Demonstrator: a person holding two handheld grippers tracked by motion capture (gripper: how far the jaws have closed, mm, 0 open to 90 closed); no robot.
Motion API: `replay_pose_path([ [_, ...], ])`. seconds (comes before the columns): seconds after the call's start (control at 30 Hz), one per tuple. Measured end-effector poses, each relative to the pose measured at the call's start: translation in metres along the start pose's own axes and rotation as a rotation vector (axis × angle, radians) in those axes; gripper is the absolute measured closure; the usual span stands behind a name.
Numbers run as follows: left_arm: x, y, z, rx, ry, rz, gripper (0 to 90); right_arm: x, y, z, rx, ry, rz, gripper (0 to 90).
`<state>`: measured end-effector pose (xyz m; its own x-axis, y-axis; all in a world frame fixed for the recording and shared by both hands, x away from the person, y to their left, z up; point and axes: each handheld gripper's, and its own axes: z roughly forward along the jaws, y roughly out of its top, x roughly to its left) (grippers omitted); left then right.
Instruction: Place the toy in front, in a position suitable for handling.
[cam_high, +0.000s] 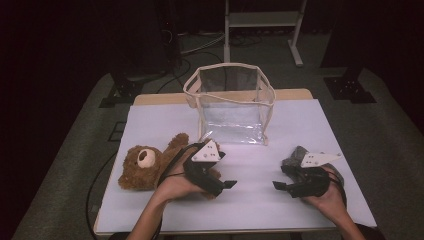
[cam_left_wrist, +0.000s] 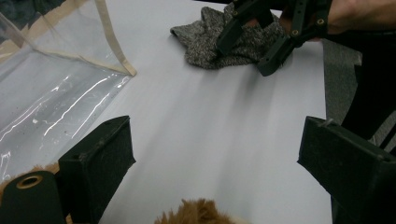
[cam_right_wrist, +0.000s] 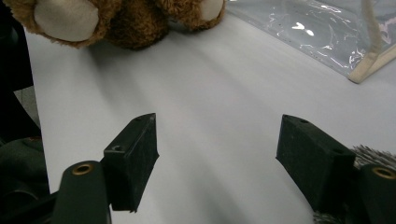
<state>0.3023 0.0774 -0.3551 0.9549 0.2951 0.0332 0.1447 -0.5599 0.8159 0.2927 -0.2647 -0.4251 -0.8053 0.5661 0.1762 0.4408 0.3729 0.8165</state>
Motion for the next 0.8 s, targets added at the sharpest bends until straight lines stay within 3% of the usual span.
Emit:
replay_pose_path([
  [0.33,0.003,-0.001,-0.012,-0.013,0.000,0.014,9.5,0.000,-0.001,0.001,0.007,0.010,-0.004,27.6],
  [0.8,0.009,-0.005,-0.048,-0.056,0.027,0.048,9.5,0.004,0.000,0.005,0.018,0.021,-0.016,27.3],
])
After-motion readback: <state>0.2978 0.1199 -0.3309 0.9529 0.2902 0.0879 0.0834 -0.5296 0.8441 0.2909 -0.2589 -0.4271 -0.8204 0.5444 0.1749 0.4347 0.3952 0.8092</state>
